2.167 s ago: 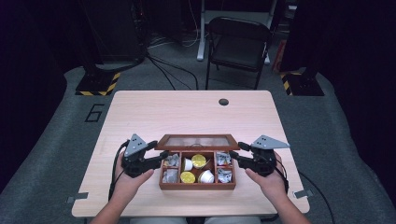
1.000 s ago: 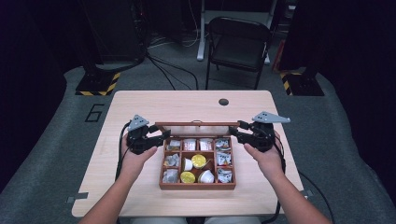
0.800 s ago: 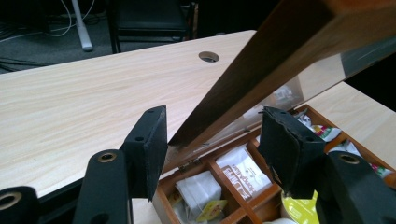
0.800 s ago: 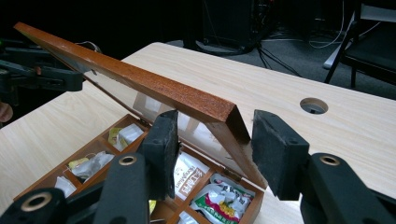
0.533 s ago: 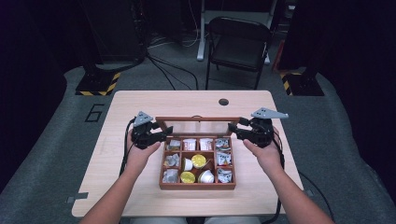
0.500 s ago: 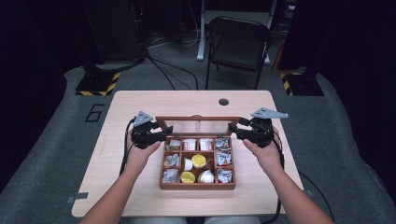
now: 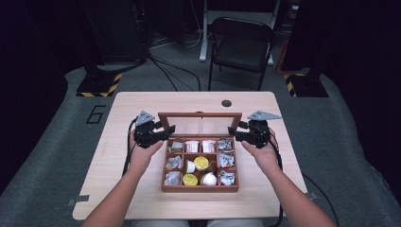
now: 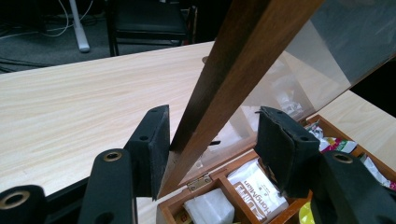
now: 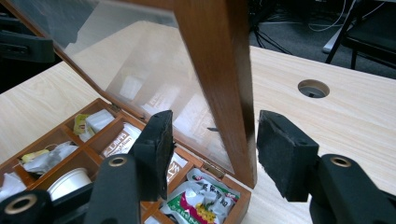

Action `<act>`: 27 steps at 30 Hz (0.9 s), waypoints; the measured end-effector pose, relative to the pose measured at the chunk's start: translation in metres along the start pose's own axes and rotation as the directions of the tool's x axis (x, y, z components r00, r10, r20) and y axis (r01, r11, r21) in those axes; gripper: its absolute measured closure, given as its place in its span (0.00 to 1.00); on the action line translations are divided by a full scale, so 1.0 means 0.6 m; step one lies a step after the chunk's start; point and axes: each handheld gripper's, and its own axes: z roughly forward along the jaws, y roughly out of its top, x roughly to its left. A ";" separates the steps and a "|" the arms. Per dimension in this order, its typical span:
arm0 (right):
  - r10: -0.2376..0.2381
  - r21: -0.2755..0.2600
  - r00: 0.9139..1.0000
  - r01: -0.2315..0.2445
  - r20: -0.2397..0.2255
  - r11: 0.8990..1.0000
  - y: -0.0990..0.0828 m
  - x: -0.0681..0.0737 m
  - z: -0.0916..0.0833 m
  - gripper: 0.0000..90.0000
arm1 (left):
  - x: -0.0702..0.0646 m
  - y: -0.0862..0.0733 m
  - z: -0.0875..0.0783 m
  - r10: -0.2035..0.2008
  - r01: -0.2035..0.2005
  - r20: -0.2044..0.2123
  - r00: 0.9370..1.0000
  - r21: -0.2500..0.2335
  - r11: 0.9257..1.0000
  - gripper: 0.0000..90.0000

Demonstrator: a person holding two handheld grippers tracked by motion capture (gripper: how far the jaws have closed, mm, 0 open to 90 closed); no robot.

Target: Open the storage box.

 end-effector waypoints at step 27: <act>0.018 0.029 0.999 -0.019 0.032 0.999 -0.018 -0.015 0.057 0.49 | 0.017 -0.019 0.047 -0.035 0.035 0.005 0.999 0.038 0.999 0.46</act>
